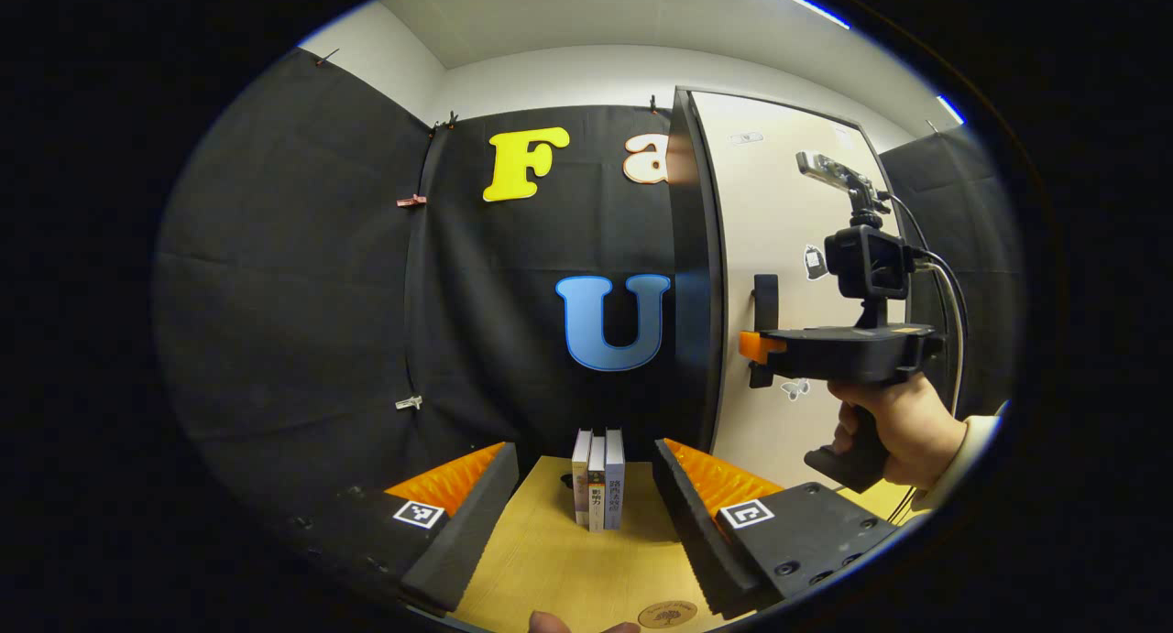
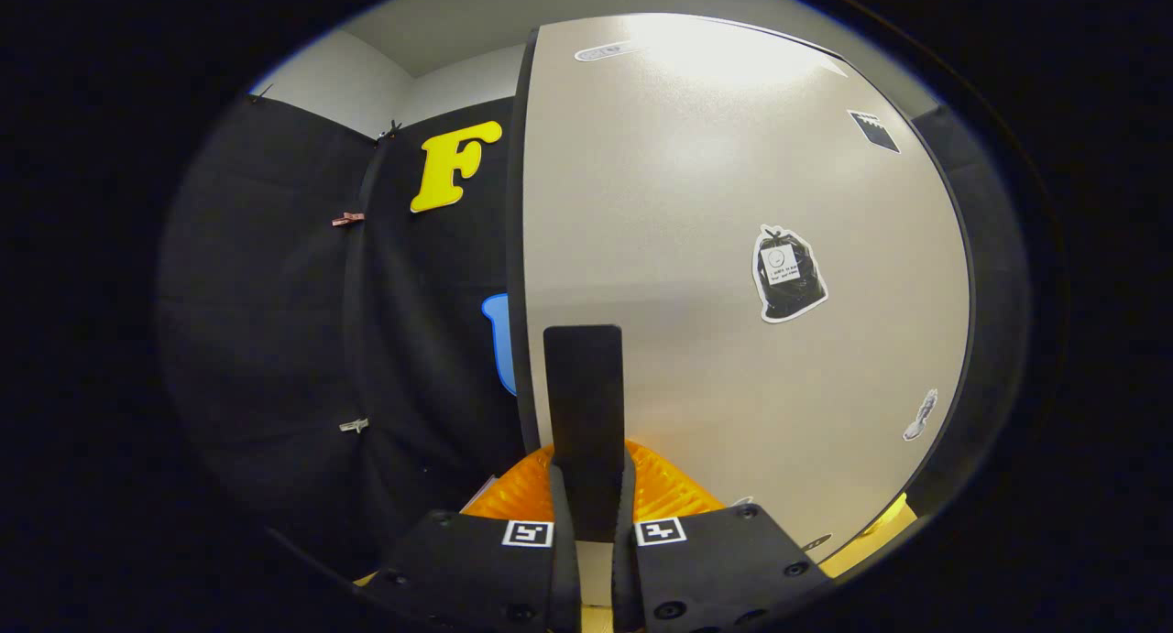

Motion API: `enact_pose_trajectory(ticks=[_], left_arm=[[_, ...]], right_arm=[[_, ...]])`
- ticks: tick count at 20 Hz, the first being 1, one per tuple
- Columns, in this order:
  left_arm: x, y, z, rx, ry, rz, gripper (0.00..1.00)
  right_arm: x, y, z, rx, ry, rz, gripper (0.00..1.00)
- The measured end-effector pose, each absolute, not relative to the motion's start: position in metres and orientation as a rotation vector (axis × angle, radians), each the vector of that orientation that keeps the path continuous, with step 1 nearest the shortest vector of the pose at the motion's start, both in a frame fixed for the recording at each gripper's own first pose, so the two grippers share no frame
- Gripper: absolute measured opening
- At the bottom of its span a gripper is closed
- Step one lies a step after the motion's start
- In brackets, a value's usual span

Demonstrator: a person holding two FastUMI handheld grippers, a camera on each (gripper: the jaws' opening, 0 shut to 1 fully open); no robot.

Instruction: Open the cabinet door with the right hand, grasp the bottle in the cabinet with the left hand and place it on the coaster, then close the cabinet door with the right hand.

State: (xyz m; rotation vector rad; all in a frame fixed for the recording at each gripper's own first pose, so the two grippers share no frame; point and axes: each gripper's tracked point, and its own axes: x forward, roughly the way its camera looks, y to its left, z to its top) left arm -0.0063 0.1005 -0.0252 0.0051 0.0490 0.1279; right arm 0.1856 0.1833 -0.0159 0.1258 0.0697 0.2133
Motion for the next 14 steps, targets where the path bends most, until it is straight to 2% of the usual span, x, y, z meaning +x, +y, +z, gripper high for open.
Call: enact_pose_trajectory(ticks=[7,14], left_arm=[[-0.022,0.080,-0.014,-0.002,0.022,0.127,0.93],[-0.029,0.045,0.002,-0.030,-0.001,0.088,0.93]], right_arm=[[0.111,0.165,-0.012,0.154,0.076,0.338,0.18],[0.047,0.117,-0.001,0.160,0.073,0.373,0.17]])
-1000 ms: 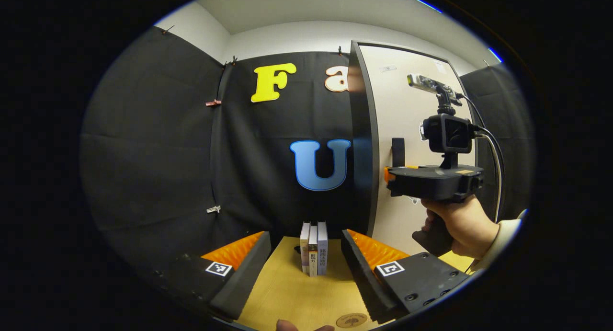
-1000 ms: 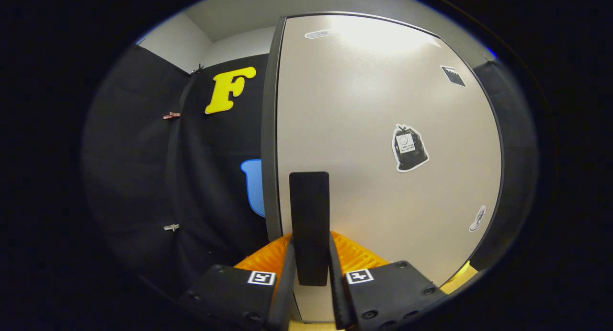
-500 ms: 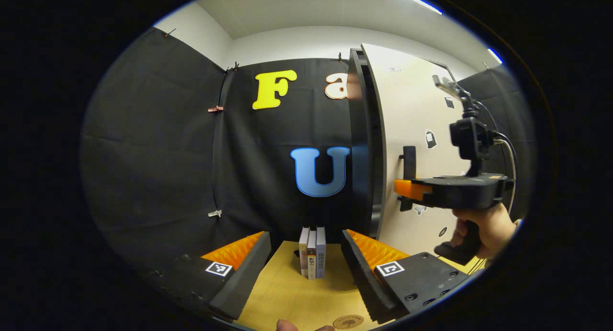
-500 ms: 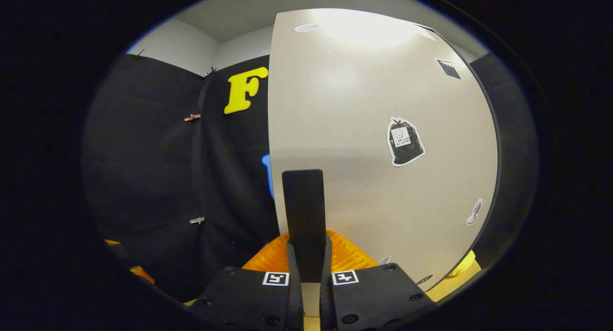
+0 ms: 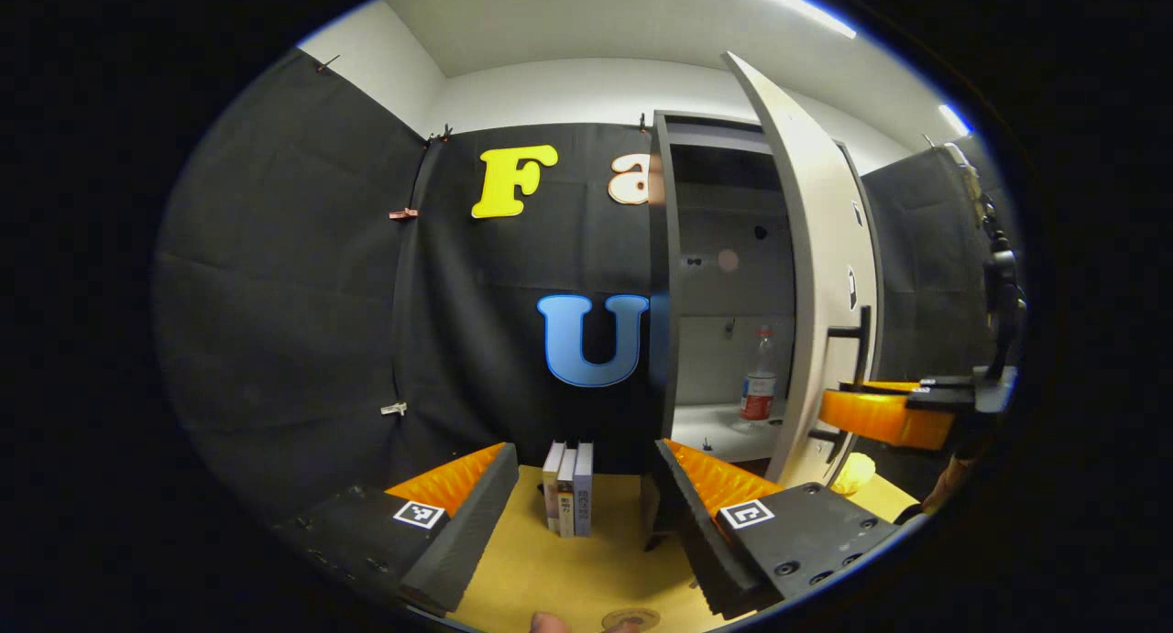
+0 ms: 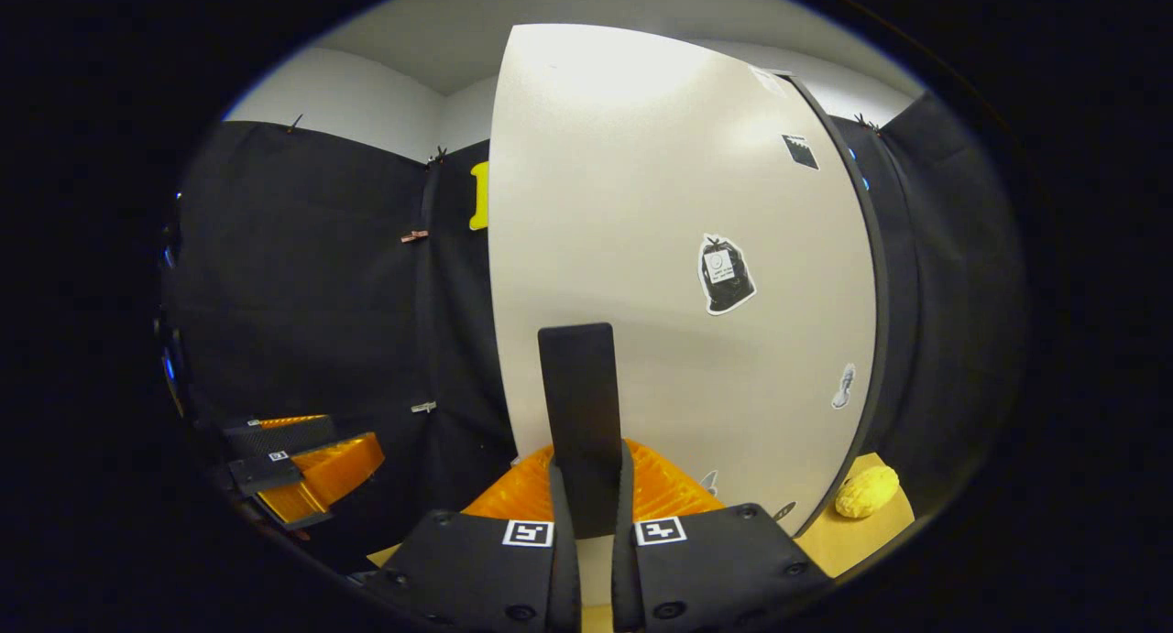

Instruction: Open the cabinet door with the right hand, grasp the bottle in the cabinet with the left hand and place it on the coaster, then close the cabinet door with the right hand.

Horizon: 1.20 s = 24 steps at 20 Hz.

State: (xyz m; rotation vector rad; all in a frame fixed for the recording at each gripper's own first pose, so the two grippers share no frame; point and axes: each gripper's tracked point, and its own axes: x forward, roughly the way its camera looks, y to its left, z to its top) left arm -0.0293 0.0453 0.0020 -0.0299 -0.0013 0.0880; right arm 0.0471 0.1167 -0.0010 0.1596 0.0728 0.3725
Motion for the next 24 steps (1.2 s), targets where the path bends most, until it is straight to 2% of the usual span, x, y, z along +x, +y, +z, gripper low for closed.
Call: enact_pose_trajectory(ticks=[7,16,24], left_arm=[[-0.027,0.000,0.006,-0.025,-0.004,0.026,0.93],[-0.017,-0.065,0.015,-0.010,-0.026,-0.086,0.93],[-0.002,-0.111,0.015,-0.025,-0.029,-0.157,0.93]], right_arm=[[0.001,0.055,0.001,0.148,0.069,0.330,0.17],[-0.028,-0.018,0.003,0.106,0.072,0.139,0.16],[-0.030,-0.054,0.003,0.100,0.068,0.005,0.16]])
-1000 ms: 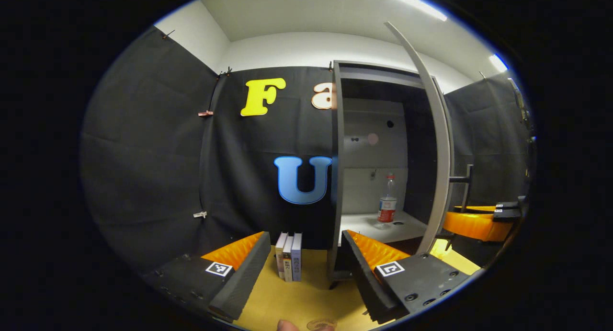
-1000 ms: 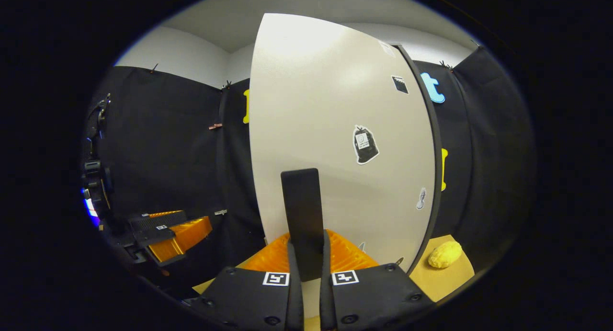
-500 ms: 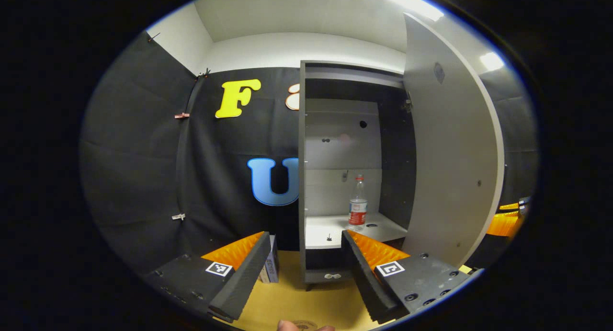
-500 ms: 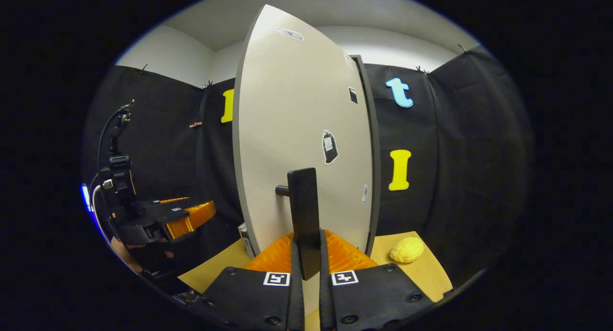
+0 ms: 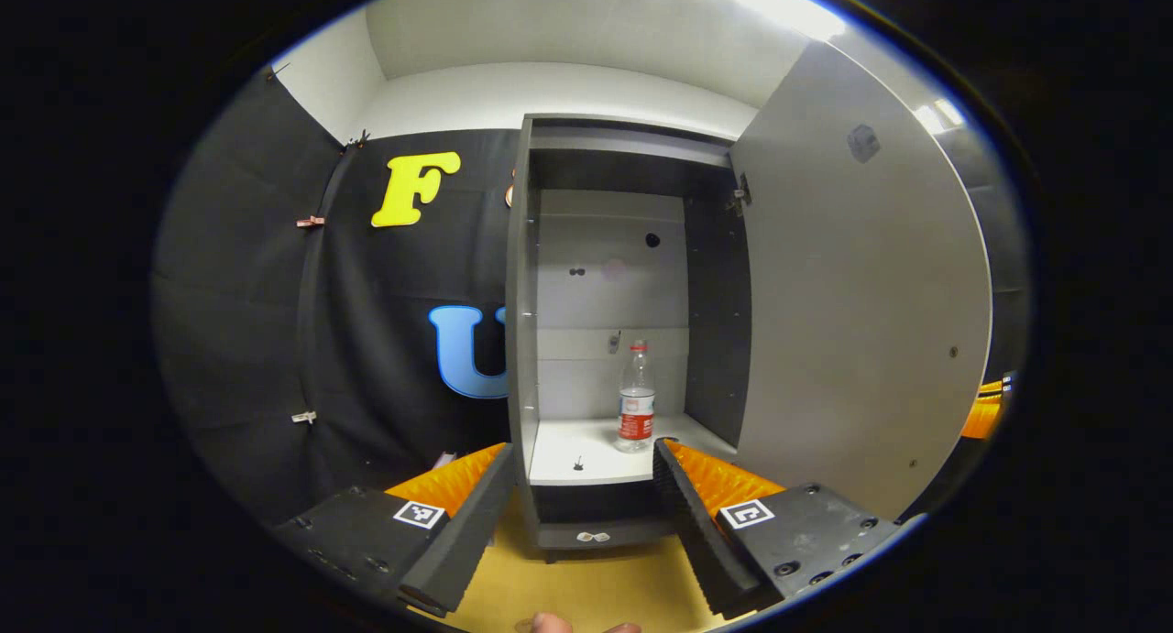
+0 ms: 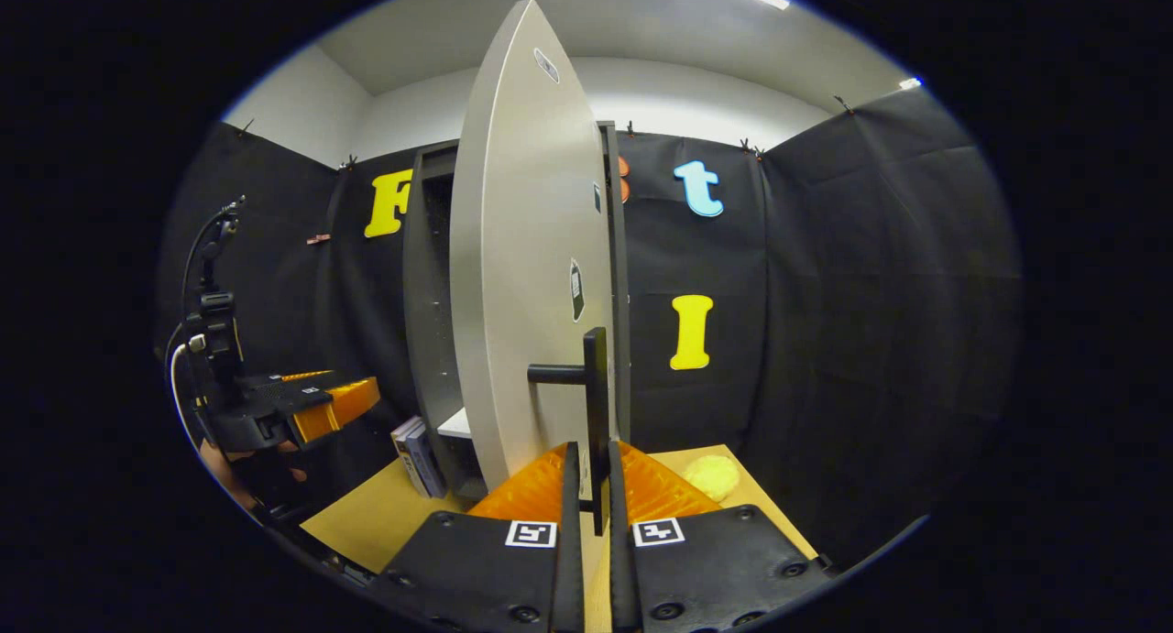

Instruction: Open the cabinet door with the right hand, grasp the bottle in the cabinet with the left hand and place it on the coaster, then close the cabinet door with the right hand.

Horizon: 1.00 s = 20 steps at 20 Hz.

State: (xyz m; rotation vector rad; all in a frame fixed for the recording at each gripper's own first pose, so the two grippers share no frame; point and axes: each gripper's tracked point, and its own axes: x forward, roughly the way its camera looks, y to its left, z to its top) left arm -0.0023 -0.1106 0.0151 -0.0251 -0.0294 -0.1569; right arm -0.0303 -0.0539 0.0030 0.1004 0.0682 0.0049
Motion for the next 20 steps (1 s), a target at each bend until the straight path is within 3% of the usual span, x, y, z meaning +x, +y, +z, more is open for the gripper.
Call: enact_pose_trajectory(ticks=[5,6,7,9,11,14,15,16,18,20], left_arm=[[0.013,-0.135,0.017,-0.014,-0.034,-0.178,0.93],[0.017,-0.140,0.018,-0.011,-0.034,-0.183,0.96],[0.021,-0.145,0.019,-0.009,-0.036,-0.186,0.94],[0.030,-0.155,0.023,0.002,-0.047,-0.196,0.90],[0.041,-0.167,0.025,0.008,-0.055,-0.210,0.93],[0.065,-0.188,0.023,-0.008,-0.058,-0.241,0.90],[0.074,-0.193,0.024,-0.011,-0.055,-0.243,0.90],[0.083,-0.196,0.024,-0.010,-0.057,-0.243,0.92],[0.104,-0.202,0.022,-0.006,-0.054,-0.241,0.93],[0.125,-0.208,0.016,0.001,-0.044,-0.237,0.93]], right_arm=[[-0.024,-0.073,0.005,0.096,0.063,-0.049,0.10],[-0.023,-0.076,0.005,0.104,0.062,-0.056,0.21],[-0.024,-0.079,0.005,0.115,0.064,-0.061,0.10],[-0.025,-0.080,0.005,0.130,0.064,-0.067,0.10],[-0.024,-0.075,0.005,0.138,0.064,-0.046,0.10],[-0.026,-0.077,0.005,0.137,0.067,-0.027,0.10],[-0.026,-0.076,0.006,0.139,0.061,-0.021,0.21],[-0.027,-0.073,0.007,0.141,0.052,-0.004,0.10],[-0.031,-0.071,0.007,0.130,0.043,0.033,0.10],[-0.033,-0.067,0.010,0.135,0.031,0.075,0.18]])
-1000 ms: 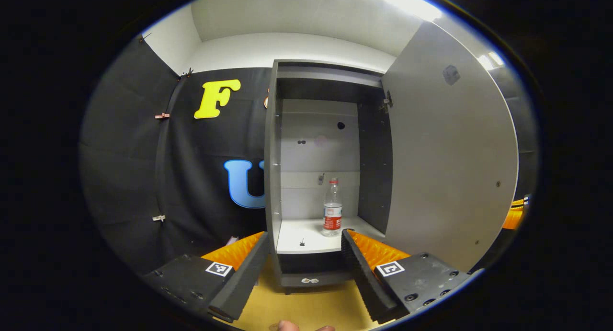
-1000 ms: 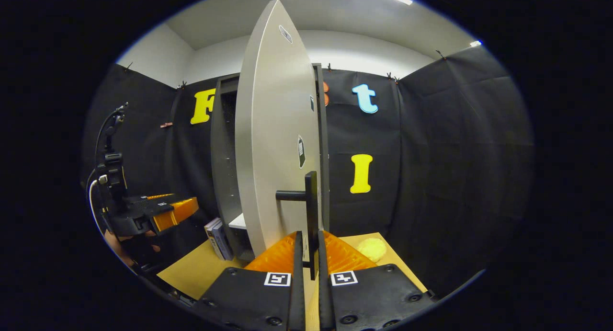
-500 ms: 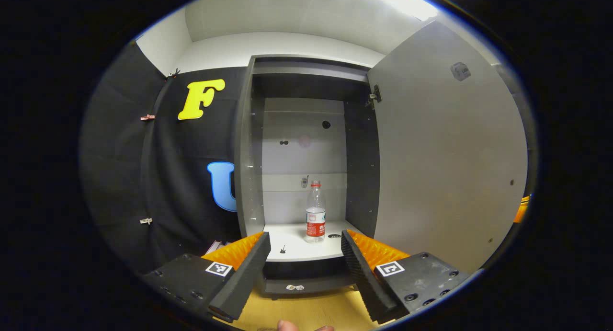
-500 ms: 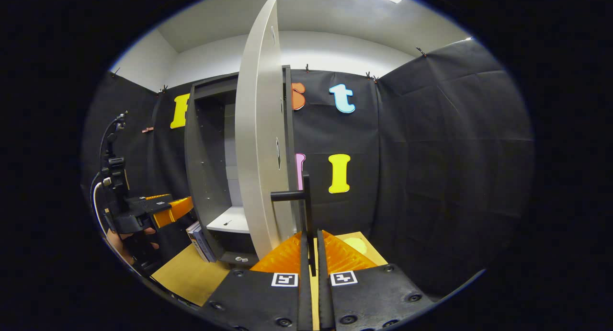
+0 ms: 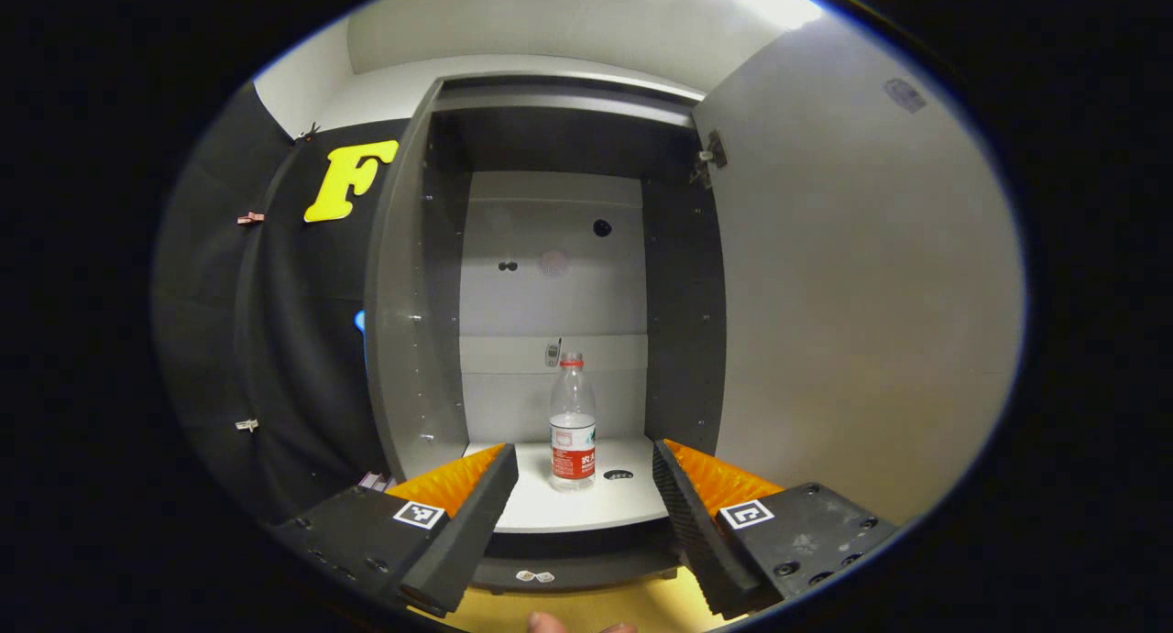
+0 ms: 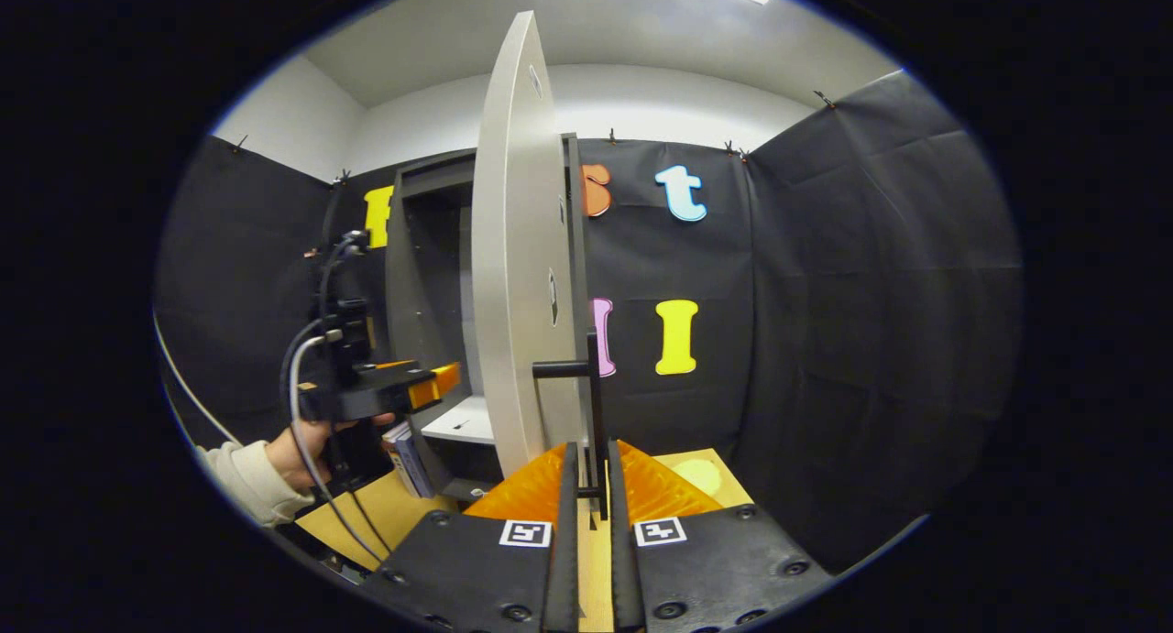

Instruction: Open the cabinet door with the right hand, grasp the bottle in the cabinet with the left hand and place it on the coaster, then close the cabinet door with the right hand.

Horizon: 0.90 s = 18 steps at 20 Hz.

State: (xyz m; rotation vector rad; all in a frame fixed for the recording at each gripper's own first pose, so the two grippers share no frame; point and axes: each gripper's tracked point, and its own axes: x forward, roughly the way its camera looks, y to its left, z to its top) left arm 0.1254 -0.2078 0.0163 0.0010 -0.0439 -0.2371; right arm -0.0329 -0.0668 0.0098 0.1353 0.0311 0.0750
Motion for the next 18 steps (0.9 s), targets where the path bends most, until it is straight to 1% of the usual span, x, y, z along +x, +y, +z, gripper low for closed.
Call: enact_pose_trajectory(ticks=[1,2,3,4,7,9,10,11,12,13,14,15,16,17,18], left_arm=[[0.135,-0.211,0.014,0.002,-0.039,-0.236,0.89],[0.146,-0.216,0.011,0.001,-0.039,-0.236,0.90],[0.155,-0.219,0.010,-0.005,-0.038,-0.239,0.94],[0.165,-0.224,0.008,-0.013,-0.042,-0.246,0.93],[0.193,-0.235,0.000,-0.014,-0.035,-0.258,0.94],[0.211,-0.237,-0.006,-0.001,-0.022,-0.243,0.94],[0.221,-0.238,-0.010,0.006,-0.016,-0.237,0.90],[0.231,-0.238,-0.015,0.011,-0.006,-0.222,0.94],[0.240,-0.237,-0.018,0.013,0.006,-0.211,0.94],[0.249,-0.237,-0.022,0.021,0.013,-0.202,0.94],[0.259,-0.236,-0.024,0.027,0.016,-0.193,0.90],[0.268,-0.236,-0.028,0.031,0.023,-0.187,0.94],[0.276,-0.237,-0.033,0.029,0.031,-0.183,0.93],[0.282,-0.239,-0.037,0.024,0.043,-0.181,0.90],[0.290,-0.241,-0.041,0.018,0.054,-0.176,0.93]], right_arm=[[-0.032,-0.068,0.011,0.132,0.024,0.079,0.19],[-0.032,-0.074,0.010,0.126,0.019,0.064,0.24],[-0.030,-0.078,0.011,0.126,0.012,0.049,0.42],[-0.027,-0.083,0.010,0.130,0.019,0.029,0.44],[-0.032,-0.096,0.008,0.151,0.024,-0.042,0.99],[-0.025,-0.102,0.018,0.158,-0.038,-0.068,0.97],[-0.020,-0.107,0.020,0.144,-0.060,-0.087,0.97],[-0.013,-0.116,0.017,0.128,-0.064,-0.110,1.00],[-0.012,-0.119,0.013,0.123,-0.049,-0.112,0.97],[-0.016,-0.119,0.009,0.123,-0.025,-0.113,0.98],[-0.021,-0.118,0.007,0.122,-0.012,-0.108,0.97],[-0.024,-0.121,0.008,0.115,-0.018,-0.114,0.97],[-0.024,-0.124,0.010,0.106,-0.024,-0.118,0.97],[-0.020,-0.126,0.009,0.099,-0.024,-0.120,0.97],[-0.018,-0.126,0.007,0.097,-0.021,-0.117,0.97]])
